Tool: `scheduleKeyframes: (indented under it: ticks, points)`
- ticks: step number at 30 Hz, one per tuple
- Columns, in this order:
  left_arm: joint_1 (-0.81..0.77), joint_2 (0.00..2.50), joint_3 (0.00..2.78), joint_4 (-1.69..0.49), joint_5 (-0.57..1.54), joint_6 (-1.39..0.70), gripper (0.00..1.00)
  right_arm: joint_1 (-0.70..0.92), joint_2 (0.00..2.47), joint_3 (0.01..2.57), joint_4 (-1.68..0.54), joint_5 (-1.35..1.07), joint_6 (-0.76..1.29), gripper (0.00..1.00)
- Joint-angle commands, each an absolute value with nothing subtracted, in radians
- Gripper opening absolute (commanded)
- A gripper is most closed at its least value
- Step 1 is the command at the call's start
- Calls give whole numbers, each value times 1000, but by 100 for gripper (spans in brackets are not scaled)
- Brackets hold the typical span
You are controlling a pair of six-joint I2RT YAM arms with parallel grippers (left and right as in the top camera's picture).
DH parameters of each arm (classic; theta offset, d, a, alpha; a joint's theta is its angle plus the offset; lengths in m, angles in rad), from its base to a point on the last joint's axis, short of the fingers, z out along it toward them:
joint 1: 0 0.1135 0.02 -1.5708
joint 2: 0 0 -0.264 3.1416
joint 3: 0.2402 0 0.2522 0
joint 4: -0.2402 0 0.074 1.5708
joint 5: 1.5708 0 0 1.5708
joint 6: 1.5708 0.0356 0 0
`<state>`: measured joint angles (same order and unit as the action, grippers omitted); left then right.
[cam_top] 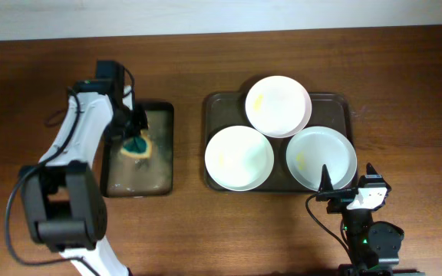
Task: Clean dirty plates on tray and stack at the side
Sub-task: 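Lift the sponge and carry it to the front white plate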
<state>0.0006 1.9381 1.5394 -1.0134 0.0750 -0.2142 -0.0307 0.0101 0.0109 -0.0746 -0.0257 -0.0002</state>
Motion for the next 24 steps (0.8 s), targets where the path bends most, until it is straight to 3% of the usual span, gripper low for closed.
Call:
scheduleKeyframes:
  ticks: [1,6,13,24]
  points:
    - [3,1799,1631,-1034,82,-212,0,-27,6,6,-80,-21,4,98]
    - [3,1772,1616,-1011,64,-213,0,-27,6,6,-79,-21,4,98]
    - [3,1871,1326,-679,48,-216,0,-27,6,6,-79,-21,4,98]
    - [9,1629,1483,-810,7,-208,0,-27,6,6,-79,-21,4,98]
